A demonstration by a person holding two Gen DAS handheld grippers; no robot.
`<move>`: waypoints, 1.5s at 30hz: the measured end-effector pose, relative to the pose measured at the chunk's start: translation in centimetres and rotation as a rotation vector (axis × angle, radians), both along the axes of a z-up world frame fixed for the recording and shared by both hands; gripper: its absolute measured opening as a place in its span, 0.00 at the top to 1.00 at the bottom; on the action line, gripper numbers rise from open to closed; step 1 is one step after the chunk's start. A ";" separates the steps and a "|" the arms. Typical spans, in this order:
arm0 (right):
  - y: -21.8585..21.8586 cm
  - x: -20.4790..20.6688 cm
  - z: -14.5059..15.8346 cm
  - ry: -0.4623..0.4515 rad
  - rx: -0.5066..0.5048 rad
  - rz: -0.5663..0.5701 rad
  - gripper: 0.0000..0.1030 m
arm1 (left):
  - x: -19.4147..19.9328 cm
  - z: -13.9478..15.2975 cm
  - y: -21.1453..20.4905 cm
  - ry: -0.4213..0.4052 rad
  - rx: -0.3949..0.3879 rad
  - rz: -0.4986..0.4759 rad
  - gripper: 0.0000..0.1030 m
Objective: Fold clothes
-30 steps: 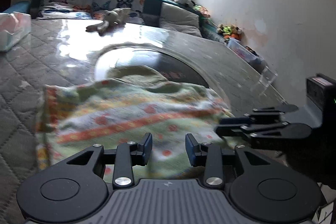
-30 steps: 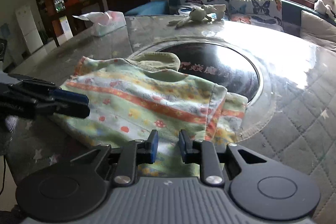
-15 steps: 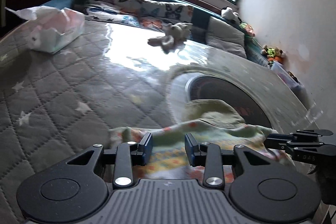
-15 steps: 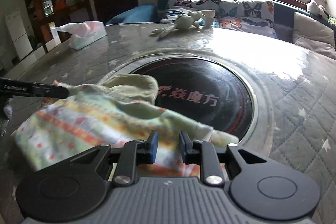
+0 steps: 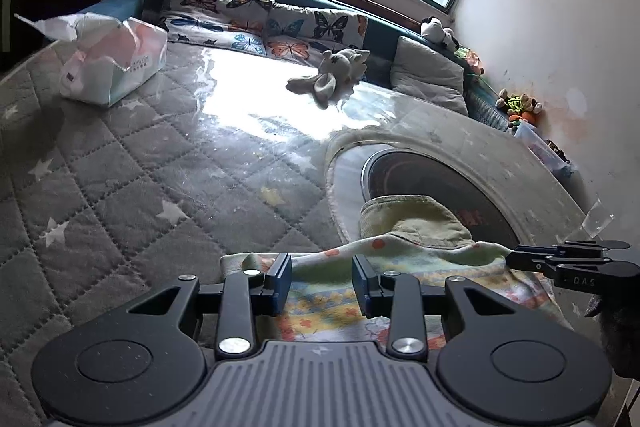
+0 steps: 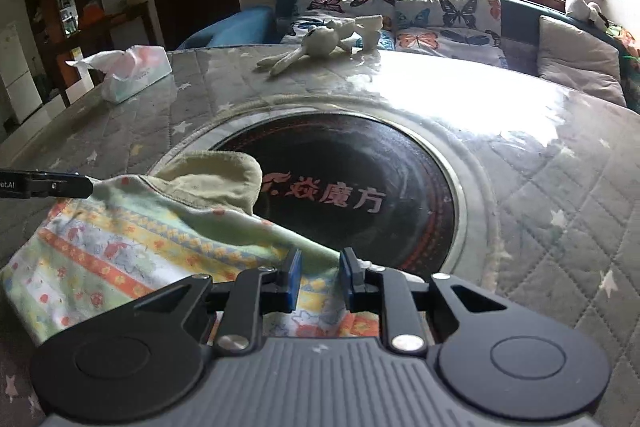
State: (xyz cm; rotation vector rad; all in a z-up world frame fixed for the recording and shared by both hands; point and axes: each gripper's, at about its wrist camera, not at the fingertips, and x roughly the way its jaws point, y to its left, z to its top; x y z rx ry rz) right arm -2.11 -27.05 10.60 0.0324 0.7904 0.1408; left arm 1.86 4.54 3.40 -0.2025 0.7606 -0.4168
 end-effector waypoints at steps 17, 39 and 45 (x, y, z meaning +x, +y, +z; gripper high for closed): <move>9.5 -3.0 0.9 -0.024 0.012 0.301 0.79 | -3.6 1.5 -0.9 -0.040 0.040 -0.018 0.40; 16.0 -6.0 1.6 -0.064 -0.049 0.501 0.77 | -6.6 0.9 2.4 0.013 0.059 0.139 0.00; 18.0 -5.7 0.7 -0.039 -0.059 0.536 0.76 | -6.6 0.9 2.5 0.017 0.055 0.137 0.00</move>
